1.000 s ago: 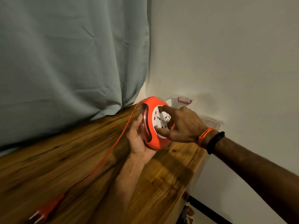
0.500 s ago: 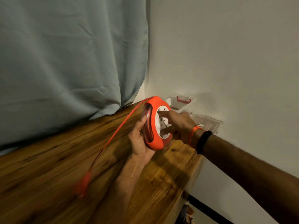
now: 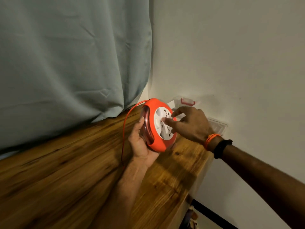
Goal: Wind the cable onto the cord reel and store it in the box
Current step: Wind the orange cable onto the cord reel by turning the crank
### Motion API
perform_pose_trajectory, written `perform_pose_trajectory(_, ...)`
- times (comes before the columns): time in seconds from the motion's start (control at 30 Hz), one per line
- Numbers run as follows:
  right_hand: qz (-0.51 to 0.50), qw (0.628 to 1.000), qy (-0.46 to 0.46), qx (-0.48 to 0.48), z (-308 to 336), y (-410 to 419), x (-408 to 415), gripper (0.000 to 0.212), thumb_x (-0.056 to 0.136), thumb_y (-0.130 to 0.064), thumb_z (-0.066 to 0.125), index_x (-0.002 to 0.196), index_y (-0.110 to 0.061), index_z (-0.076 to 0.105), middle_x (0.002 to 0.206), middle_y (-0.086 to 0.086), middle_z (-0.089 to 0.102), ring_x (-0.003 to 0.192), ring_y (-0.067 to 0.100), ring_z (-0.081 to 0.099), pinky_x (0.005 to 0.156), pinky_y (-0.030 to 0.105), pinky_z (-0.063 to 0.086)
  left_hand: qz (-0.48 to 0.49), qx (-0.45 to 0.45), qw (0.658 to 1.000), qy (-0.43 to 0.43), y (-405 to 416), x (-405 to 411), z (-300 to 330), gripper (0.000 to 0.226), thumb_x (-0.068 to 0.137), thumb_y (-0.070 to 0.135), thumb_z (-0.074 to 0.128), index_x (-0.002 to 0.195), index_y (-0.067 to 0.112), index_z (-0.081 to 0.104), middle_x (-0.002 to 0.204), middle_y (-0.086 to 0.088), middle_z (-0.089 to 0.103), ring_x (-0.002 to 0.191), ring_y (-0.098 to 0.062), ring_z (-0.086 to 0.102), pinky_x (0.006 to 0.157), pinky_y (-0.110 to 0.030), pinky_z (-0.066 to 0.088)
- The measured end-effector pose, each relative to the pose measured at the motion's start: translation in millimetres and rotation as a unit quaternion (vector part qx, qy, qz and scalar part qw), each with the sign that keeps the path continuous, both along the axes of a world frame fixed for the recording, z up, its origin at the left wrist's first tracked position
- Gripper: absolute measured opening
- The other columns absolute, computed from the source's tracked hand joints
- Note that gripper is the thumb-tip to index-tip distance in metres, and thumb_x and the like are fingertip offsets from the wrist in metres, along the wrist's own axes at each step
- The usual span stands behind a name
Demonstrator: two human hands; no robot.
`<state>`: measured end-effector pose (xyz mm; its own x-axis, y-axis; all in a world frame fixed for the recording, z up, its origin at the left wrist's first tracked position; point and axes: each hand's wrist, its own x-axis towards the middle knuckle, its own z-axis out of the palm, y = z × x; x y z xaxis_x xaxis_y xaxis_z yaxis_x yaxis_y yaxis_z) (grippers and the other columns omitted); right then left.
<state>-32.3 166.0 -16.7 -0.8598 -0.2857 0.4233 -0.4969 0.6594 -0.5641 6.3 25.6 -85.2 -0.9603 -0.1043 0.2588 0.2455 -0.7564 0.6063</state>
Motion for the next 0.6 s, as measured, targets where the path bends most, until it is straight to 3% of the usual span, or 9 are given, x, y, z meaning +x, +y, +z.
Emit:
perform_pose_trajectory(0.07, 0.031, 0.996, 0.079, 0.039, -1.0, 4.2, 0.5, 0.050, 0.079, -0.059, 0.067, 0.114, -0.023, 0.067, 0.085, -0.001, 0.078, 0.078, 0.015, 0.072, 0.079, 0.036, 0.060, -0.012, 0.006, 1.000, -0.005, -2.4, -0.9, -1.6, 0.082, 0.069, 0.050, 0.074, 0.140, 0.012, 0.059, 0.141, -0.020, 0.059, 0.132, -0.041, 0.054, 0.114, -0.059, 0.036)
perform_pose_trajectory(0.17, 0.095, 0.978, 0.167, 0.085, -2.2, 9.5, -0.4, 0.054, 0.078, -0.056, 0.070, 0.123, -0.027, 0.061, 0.089, -0.006, 0.079, 0.061, 0.007, 0.064, 0.074, 0.030, 0.057, -0.025, 0.019, 1.000, -0.006, -2.3, -1.0, -0.6, 0.076, 0.075, 0.051, 0.065, 0.141, 0.013, 0.058, 0.141, -0.020, 0.059, 0.132, -0.040, 0.055, 0.114, -0.060, 0.034)
perform_pose_trajectory(0.3, 0.132, 0.949, 0.240, 0.157, -5.3, 8.6, -7.2, 0.064, 0.078, -0.061, 0.065, 0.134, -0.035, 0.050, 0.105, -0.008, 0.077, 0.084, 0.022, 0.073, 0.070, 0.025, 0.049, -0.030, 0.027, 0.999, 0.001, -1.5, 0.5, -0.5, 0.073, 0.076, 0.049, 0.066, 0.138, 0.011, 0.061, 0.141, -0.020, 0.059, 0.130, -0.039, 0.056, 0.110, -0.057, 0.042)
perform_pose_trajectory(0.37, 0.137, 0.939, 0.264, 0.174, -7.2, 6.2, -12.0, 0.064, 0.078, -0.062, 0.061, 0.137, -0.039, 0.046, 0.104, -0.005, 0.077, 0.086, 0.025, 0.072, 0.069, 0.027, 0.052, -0.036, 0.028, 0.999, 0.006, -1.4, 0.3, -1.2, 0.072, 0.077, 0.049, 0.066, 0.138, 0.011, 0.061, 0.141, -0.020, 0.059, 0.129, -0.039, 0.058, 0.107, -0.057, 0.045)
perform_pose_trajectory(0.47, 0.135, 0.931, 0.272, 0.203, -10.7, 2.3, -17.7, 0.068, 0.079, -0.062, 0.055, 0.141, -0.039, 0.041, 0.095, 0.003, 0.077, 0.081, 0.029, 0.070, 0.071, 0.036, 0.056, -0.045, 0.020, 0.999, 0.008, -0.2, 0.3, -1.2, 0.077, 0.074, 0.050, 0.069, 0.141, 0.013, 0.057, 0.143, -0.021, 0.057, 0.135, -0.041, 0.051, 0.115, -0.064, 0.031)
perform_pose_trajectory(0.6, 0.130, 0.931, 0.276, 0.203, -12.7, 0.0, -20.9, 0.067, 0.076, -0.057, 0.056, 0.138, -0.034, 0.045, 0.085, 0.008, 0.076, 0.070, 0.031, 0.065, 0.066, 0.035, 0.055, -0.046, 0.026, 0.998, 0.027, 3.1, 0.5, -0.2, 0.081, 0.070, 0.048, 0.075, 0.140, 0.011, 0.058, 0.143, -0.021, 0.057, 0.134, -0.040, 0.052, 0.116, -0.062, 0.030)
